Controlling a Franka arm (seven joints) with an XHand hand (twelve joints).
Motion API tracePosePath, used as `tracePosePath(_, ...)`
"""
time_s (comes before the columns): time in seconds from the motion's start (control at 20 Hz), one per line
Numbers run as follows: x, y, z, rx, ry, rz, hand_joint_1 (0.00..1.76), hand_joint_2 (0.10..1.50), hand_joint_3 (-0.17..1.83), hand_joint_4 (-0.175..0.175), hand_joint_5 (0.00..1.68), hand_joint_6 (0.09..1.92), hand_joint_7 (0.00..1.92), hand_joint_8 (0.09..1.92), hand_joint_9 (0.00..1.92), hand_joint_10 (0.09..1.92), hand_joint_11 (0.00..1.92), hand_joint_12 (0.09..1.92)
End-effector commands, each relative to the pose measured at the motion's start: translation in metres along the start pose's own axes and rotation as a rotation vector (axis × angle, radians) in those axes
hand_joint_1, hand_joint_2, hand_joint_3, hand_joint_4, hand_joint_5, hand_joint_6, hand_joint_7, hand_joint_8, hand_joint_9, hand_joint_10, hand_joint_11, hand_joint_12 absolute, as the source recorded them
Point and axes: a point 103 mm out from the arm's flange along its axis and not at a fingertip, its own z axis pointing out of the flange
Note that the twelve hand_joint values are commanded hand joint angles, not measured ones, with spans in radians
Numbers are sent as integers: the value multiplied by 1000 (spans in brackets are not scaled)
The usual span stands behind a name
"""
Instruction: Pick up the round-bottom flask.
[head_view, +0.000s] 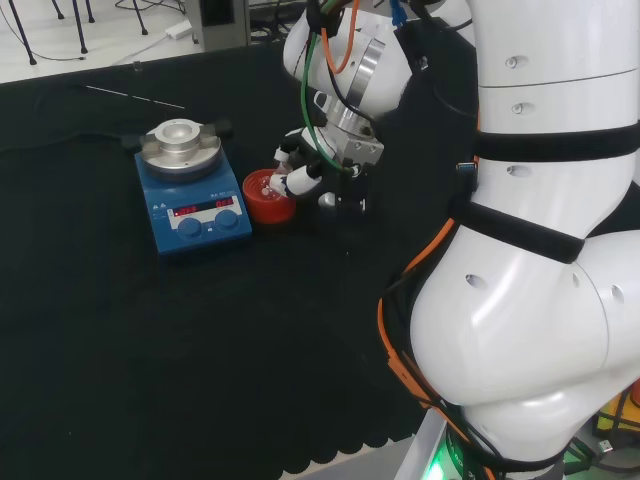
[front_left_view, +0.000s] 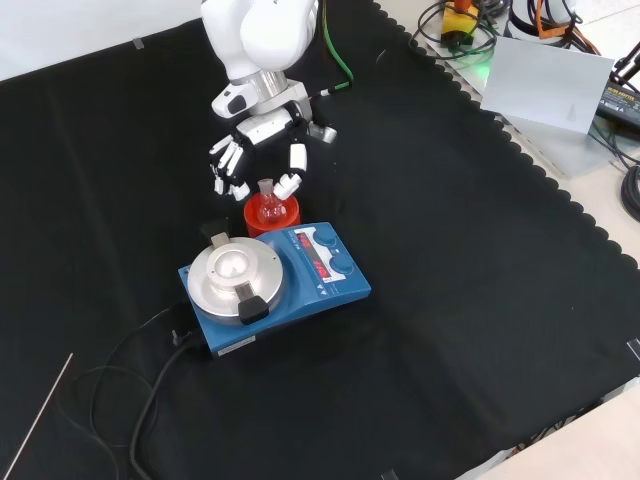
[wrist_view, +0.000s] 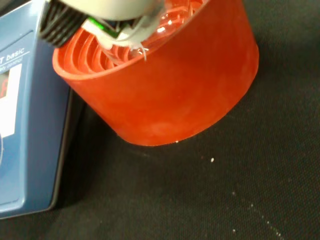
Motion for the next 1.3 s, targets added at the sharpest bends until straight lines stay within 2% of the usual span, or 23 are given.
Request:
tracePosePath(0.05, -3, 1, -3, -8, 12, 6, 976, 552, 753, -22, 606, 868, 370, 593, 520, 574, 57, 1360)
tracePosePath(0.45, 2, 2, 0, -15, -2, 15, 965, 580, 768, -16, 706, 897, 381, 601, 532, 583, 68, 1362)
tracePosePath(0.65, -5, 0, -3, -4, 16, 13, 961, 589, 771, -14, 743, 898, 384, 603, 537, 586, 70, 1361)
tracePosePath(1.3, -21, -1, -12, 51, -26, 4, 974, 568, 786, -14, 641, 865, 366, 595, 518, 579, 66, 1359)
